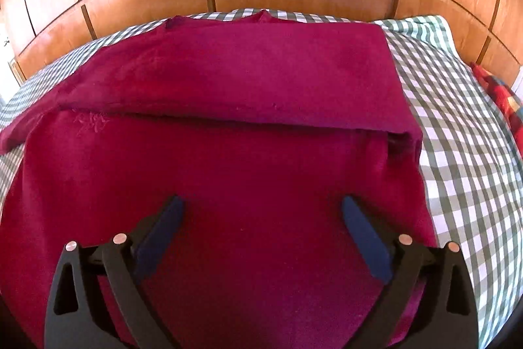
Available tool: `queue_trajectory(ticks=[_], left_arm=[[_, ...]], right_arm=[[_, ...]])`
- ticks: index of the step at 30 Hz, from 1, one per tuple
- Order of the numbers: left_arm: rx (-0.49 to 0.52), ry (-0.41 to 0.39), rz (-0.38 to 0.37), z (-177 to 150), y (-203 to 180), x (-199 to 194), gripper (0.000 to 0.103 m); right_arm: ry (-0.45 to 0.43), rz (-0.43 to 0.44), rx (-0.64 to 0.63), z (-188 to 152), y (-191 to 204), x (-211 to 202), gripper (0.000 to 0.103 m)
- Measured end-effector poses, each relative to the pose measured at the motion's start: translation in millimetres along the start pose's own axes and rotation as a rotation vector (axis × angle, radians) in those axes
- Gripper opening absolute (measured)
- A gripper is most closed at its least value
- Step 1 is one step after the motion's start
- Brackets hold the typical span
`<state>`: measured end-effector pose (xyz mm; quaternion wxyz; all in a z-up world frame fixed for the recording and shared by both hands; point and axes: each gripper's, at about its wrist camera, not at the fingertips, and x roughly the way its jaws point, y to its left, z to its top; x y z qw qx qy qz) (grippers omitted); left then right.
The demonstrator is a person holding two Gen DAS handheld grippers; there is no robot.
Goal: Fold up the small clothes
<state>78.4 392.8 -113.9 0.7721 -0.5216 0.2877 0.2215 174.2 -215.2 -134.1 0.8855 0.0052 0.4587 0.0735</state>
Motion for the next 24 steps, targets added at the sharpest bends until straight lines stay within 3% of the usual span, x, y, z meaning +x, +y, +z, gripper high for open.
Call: queue_trajectory(ticks=[4,5,7,9,15,19,24], left_arm=[[-0.001,-0.039,0.037,13.5,-3.1,12.3,0.048],[0.008,-0.04,0.053,18.0,-2.6,16.5,0.042],[0.047,-0.024,0.102,21.6,-10.2,25.6,0.008],[0.085,-0.039,0.095,20.5,-21.5,25.8,0.007],[0.252,0.013,-0.185,-23.4,-102.2,1.6,0.007],[0.438,0.097,-0.354,-95.0,-179.6,-4.5,0.007],[0.643,0.268,-0.448,-211.4,-245.2,15.1,0.007]], right_arm=[[-0.001,-0.006,-0.004,-1.9,3.2,-3.0,0.099],[-0.002,-0.007,-0.005,-2.3,3.2,-3.2,0.099],[-0.002,-0.009,-0.006,-1.6,3.2,-2.5,0.099],[-0.002,-0.009,-0.006,-1.3,3.0,-2.0,0.099],[-0.003,-0.008,-0.006,-1.0,3.3,-1.2,0.099],[-0.006,-0.004,-0.002,-0.8,2.9,-1.2,0.099],[-0.011,0.012,0.009,-0.6,1.3,-1.6,0.099]])
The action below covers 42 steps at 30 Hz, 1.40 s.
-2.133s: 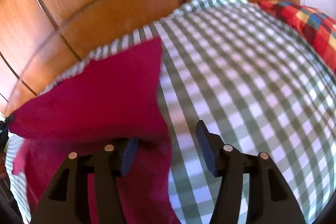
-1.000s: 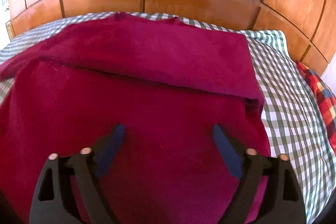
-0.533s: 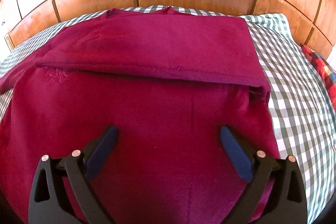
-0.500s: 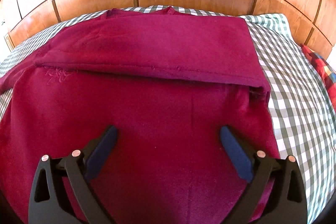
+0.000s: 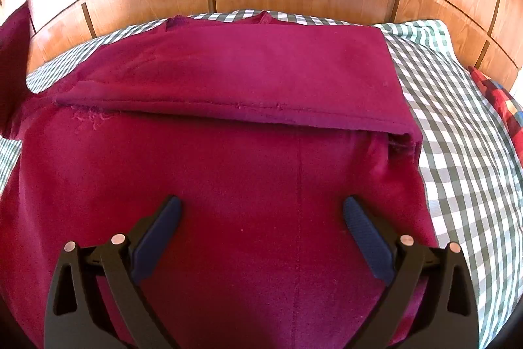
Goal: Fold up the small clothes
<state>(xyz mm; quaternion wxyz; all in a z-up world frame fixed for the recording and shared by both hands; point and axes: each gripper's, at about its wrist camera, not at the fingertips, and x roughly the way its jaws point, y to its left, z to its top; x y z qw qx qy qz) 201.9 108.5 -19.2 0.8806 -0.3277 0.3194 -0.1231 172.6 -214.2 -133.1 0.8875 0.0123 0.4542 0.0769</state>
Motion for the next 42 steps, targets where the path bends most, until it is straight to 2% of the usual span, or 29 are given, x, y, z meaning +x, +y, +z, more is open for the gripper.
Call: queue_trajectory(ticks=[3,7,9,13,14,15,17,18,20,23,26,27,29,33,36,39,40,42], left_arm=[[0.049,0.103,-0.018,-31.6,-28.7,42.3,0.007],[0.141,0.257,0.043,-77.5,-47.9,94.2,0.009],[0.181,0.288,0.079,-96.4,-48.9,100.5,0.019],[0.194,0.295,0.035,-105.1,-42.9,86.3,0.04],[0.204,0.285,0.031,-105.7,-39.7,80.1,0.04],[0.22,0.276,0.032,-107.9,-36.7,70.6,0.04],[0.225,0.272,0.031,-110.1,-32.9,62.7,0.04],[0.222,0.265,0.037,-110.1,-28.3,58.4,0.04],[0.208,0.25,0.05,-109.5,-22.3,50.6,0.04],[0.15,0.235,0.064,-105.3,-7.6,43.1,0.04],[0.137,0.22,0.081,-100.6,-1.7,42.1,0.04],[0.132,0.216,0.083,-99.4,-0.6,41.9,0.04],[0.122,0.206,0.091,-95.6,0.9,42.4,0.04],[0.114,0.185,0.101,-87.0,1.4,45.0,0.04],[0.124,0.165,0.13,-78.4,-1.0,50.8,0.04],[0.106,0.135,0.197,-69.1,3.0,56.3,0.04],[0.089,0.132,0.229,-66.2,7.5,58.4,0.04],[0.047,0.123,0.278,-63.0,18.4,59.3,0.04]], right_arm=[[-0.002,0.01,0.005,-0.1,-1.2,-0.3,0.099],[-0.004,0.031,0.019,-0.5,-4.2,-0.7,0.099],[-0.002,0.043,0.026,-0.2,-5.8,-0.8,0.099],[0.03,0.099,0.05,7.5,-11.7,-3.8,0.098],[0.028,0.141,0.074,12.0,-14.0,-8.3,0.087],[0.029,0.21,0.114,18.0,-16.4,-12.6,0.072],[0.054,0.371,0.199,29.7,-18.3,-13.8,0.058],[0.075,0.462,0.238,36.1,-15.6,-10.8,0.055],[0.118,0.575,0.256,45.0,-0.9,-1.2,0.054],[0.187,0.662,0.25,53.0,27.6,17.1,0.054],[0.229,0.651,0.216,61.2,60.4,34.3,0.052],[0.225,0.632,0.203,65.2,67.9,35.6,0.048],[0.217,0.597,0.17,74.9,76.6,32.4,0.005],[0.063,0.57,0.065,104.7,76.5,-19.5,0.005],[-0.055,0.539,0.034,129.8,57.3,-57.4,0.005],[-0.128,0.493,0.035,143.6,25.6,-79.6,0.005],[-0.149,0.446,0.037,146.5,12.7,-82.2,0.005],[-0.144,0.382,0.074,146.8,-11.8,-74.6,0.005]])
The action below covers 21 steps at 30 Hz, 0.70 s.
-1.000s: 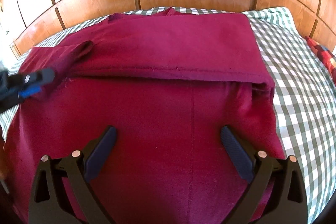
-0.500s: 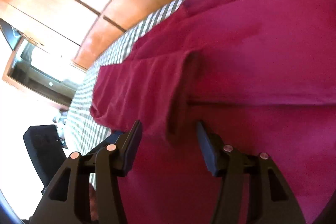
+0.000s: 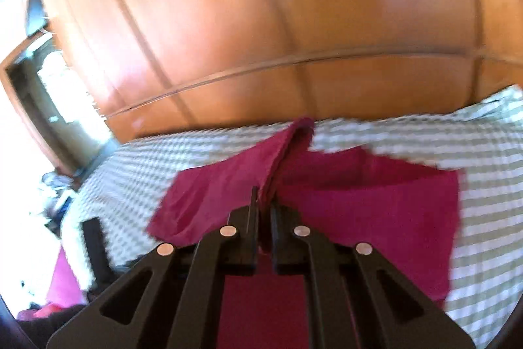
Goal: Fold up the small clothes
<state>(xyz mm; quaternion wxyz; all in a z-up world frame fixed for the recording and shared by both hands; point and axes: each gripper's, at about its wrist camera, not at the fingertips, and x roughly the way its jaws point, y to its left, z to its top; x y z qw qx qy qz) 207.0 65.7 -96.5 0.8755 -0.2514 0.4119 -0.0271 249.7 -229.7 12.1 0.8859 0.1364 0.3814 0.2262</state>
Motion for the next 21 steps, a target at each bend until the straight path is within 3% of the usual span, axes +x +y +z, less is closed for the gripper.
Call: queue_trajectory(ticks=[3,6,9,12,15,18,20,21], left_arm=[[-0.059,0.021,-0.026,-0.9,16.8,3.6,0.04],[-0.015,0.024,-0.015,-4.3,10.2,4.5,0.04],[0.063,0.031,0.034,-7.8,-1.4,8.4,0.04],[0.075,0.054,0.029,-8.3,-4.9,5.3,0.04],[0.11,0.087,-0.044,-12.4,-11.5,-7.3,0.04],[0.161,0.087,-0.179,-14.7,-23.5,-29.9,0.04],[0.181,0.066,-0.21,-11.6,-32.1,-40.2,0.04],[0.178,0.075,-0.194,-8.7,-36.3,-42.4,0.04]], right_arm=[[0.054,-0.11,0.102,-14.3,-59.1,14.4,0.005],[0.148,-0.171,0.2,-39.4,-101.4,37.7,0.005],[0.188,-0.195,0.234,-65.4,-116.0,51.9,0.005],[0.164,-0.196,0.244,-73.3,-114.5,52.1,0.005],[0.155,-0.193,0.235,-73.0,-110.7,47.3,0.005],[0.127,-0.181,0.262,-74.8,-120.5,37.3,0.007],[0.128,-0.163,0.298,-75.6,-129.8,33.0,0.022],[0.12,-0.173,0.295,-75.8,-131.2,27.2,0.022]])
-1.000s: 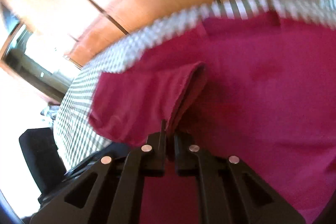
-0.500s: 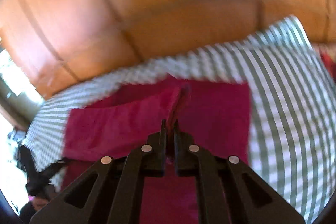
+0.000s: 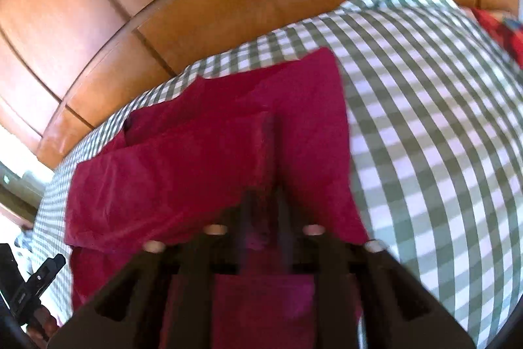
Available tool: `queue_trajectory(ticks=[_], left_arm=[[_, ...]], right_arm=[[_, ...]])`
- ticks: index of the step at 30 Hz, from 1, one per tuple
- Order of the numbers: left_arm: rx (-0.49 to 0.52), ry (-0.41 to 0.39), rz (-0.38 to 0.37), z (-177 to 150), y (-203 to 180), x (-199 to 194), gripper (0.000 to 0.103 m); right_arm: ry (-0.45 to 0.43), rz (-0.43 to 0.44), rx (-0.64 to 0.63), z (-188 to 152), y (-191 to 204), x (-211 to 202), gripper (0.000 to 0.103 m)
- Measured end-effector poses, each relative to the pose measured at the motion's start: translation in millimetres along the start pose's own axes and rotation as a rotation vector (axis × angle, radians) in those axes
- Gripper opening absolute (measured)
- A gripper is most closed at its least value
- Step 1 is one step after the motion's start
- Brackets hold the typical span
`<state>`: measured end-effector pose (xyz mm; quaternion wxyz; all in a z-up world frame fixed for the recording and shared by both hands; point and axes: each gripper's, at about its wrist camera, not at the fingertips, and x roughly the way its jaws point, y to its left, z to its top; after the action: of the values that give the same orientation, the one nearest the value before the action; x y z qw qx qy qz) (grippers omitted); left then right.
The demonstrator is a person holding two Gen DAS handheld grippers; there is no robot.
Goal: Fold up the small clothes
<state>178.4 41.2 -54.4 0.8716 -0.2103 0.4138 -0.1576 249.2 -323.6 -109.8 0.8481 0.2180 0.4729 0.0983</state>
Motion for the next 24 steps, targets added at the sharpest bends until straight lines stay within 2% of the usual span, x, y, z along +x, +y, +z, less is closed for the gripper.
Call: queue_trajectory(ticks=[3,5,6,10,14,17,19,22,24], left_arm=[[0.024,-0.033,0.05,15.9,-7.8,3.7,0.04],[0.004,-0.045,0.058,25.5,-7.0,8.3,0.04],[-0.011,-0.055,0.071,31.0,-5.7,11.1,0.04],[-0.055,-0.08,0.137,56.0,5.5,27.9,0.04],[-0.108,-0.099,0.164,74.4,14.8,41.9,0.04],[-0.101,-0.091,0.219,88.1,19.4,60.9,0.04],[-0.107,-0.067,0.275,90.9,26.8,76.9,0.04],[-0.081,-0.024,0.344,80.5,43.3,101.7,0.04],[-0.055,-0.057,0.339,68.5,49.3,105.1,0.04]], right_arm=[[-0.045,-0.04,-0.014,0.6,6.7,-21.0,0.028],[-0.101,-0.052,-0.051,0.1,17.7,-37.4,0.043],[-0.114,-0.039,-0.076,-1.4,25.0,-42.4,0.045],[-0.114,-0.057,-0.186,-1.9,58.8,-29.2,0.057],[-0.079,-0.096,-0.241,-0.5,77.2,8.5,0.057],[-0.058,-0.15,-0.248,0.2,72.4,31.9,0.058],[-0.063,-0.155,-0.245,-5.4,61.4,40.5,0.058],[-0.119,-0.163,-0.298,-19.5,59.5,41.9,0.06],[-0.123,-0.175,-0.308,-21.4,61.1,42.9,0.06]])
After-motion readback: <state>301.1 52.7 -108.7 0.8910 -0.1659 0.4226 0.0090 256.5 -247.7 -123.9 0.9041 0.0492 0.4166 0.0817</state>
